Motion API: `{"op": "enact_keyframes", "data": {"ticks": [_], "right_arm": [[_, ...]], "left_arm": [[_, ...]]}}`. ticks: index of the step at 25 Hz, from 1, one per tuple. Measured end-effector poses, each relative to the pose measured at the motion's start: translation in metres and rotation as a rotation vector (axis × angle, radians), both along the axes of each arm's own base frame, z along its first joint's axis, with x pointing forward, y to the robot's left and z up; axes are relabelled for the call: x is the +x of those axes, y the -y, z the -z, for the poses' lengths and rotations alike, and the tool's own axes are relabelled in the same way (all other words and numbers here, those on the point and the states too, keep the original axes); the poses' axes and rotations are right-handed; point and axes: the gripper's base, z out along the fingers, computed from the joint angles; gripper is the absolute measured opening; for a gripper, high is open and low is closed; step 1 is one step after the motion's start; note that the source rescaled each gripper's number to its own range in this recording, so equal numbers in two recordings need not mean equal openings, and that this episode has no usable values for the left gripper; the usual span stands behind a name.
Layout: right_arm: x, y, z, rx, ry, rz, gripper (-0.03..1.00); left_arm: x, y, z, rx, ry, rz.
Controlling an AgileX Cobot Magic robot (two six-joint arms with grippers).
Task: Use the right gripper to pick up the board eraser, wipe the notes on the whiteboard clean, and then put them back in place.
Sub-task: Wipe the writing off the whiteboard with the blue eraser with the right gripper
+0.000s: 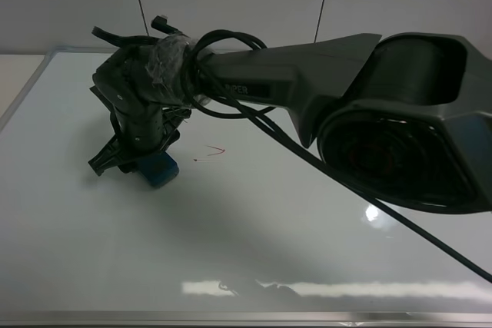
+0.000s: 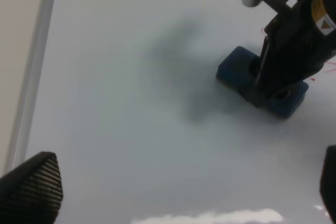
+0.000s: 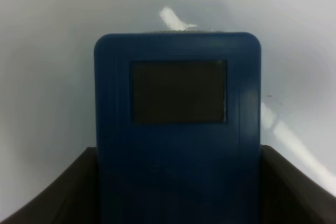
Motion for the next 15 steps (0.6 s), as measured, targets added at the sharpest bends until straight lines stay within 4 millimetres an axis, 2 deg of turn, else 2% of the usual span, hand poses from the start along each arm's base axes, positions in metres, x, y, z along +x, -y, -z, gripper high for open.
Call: {"op": "enact_keyframes", "data": {"ticks": [5,11,15], "right_arm": [[0.013,0.013,-0.003,-0.023,-0.029,0.034,0.02],[0.039,0.042,-0.007,-0.086,-0.065,0.078,0.01],[0.048,0.06,-0.006,-0.094,-0.075,0.106,0.01]], "left_arm": [[0.0,0.0,0.0,0.0,0.0,0.0],[0.0,0.0,0.0,0.0,0.0,0.0],[0.0,0.0,0.0,0.0,0.0,0.0]]}}
